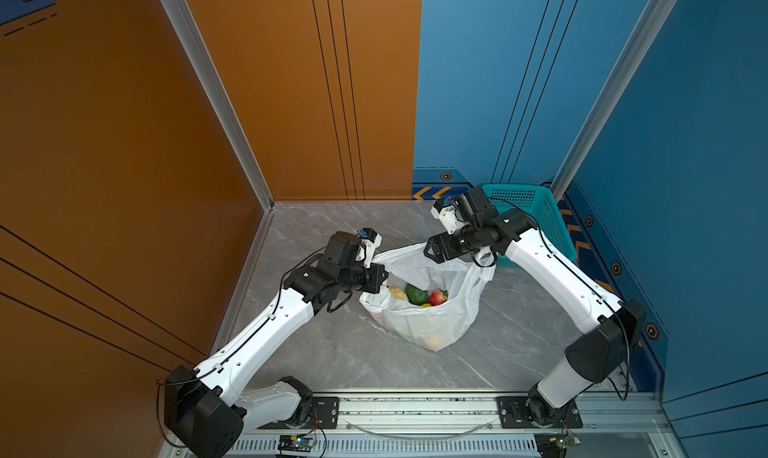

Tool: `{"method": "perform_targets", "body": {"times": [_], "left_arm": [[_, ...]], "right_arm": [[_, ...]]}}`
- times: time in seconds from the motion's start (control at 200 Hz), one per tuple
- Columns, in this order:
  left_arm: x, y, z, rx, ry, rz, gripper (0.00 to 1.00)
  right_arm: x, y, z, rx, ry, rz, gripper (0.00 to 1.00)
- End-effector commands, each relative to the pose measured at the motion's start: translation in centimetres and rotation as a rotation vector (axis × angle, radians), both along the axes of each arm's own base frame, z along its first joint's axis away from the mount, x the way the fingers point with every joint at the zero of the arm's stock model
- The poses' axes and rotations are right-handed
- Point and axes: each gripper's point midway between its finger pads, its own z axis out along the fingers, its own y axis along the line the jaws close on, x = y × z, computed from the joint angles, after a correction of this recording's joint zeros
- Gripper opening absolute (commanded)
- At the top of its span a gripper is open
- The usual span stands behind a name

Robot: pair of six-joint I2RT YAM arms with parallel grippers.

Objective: Untie the knot of the plastic bag and take out the fruit
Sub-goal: 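Move the left gripper above the bag opening toward the fruit inside, then hold the bag rim with the left gripper while the right gripper lowers into the bag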

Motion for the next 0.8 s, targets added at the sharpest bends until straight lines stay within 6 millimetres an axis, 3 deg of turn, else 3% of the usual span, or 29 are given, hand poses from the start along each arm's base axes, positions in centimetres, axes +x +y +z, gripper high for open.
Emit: {"method": "perform_targets", "body": {"times": [0.0, 0.095, 0.205, 0.295, 0.416, 0.581, 0.791], "left_arm": [[-0.6, -0.2, 0.9, 0.0, 0.045, 0.011, 0.0], [-0.8, -0.5, 1.1, -0.005, 0.058, 0.002, 0.0], [-0.9, -0.5, 1.3, -0.013, 0.062, 0.007, 0.0], [-1.0, -0.4, 1.5, -0.015, 0.058, 0.014, 0.0], [-1.2, -0.3, 1.7, -0.016, 0.051, 0.018, 0.0], [-1.9, -0.8, 2.1, -0.013, 0.036, -0.001, 0.0], [-2.8, -0.8, 1.5, 0.02, 0.011, -0.002, 0.0]], "right_arm": [[-3.4, -0.7, 4.5, 0.065, -0.024, 0.009, 0.93], [-4.9, -0.7, 5.8, 0.096, -0.032, 0.009, 1.0], [-7.0, 0.5, 6.6, 0.144, -0.009, 0.041, 0.99], [-9.1, 2.2, 6.0, 0.155, 0.032, 0.078, 0.96], [-10.9, 4.3, 3.4, 0.162, 0.099, 0.094, 0.93], [-9.6, 5.6, -0.6, 0.162, 0.119, 0.034, 0.91], [-4.8, 6.1, -5.1, 0.083, 0.032, -0.125, 0.89]]}}
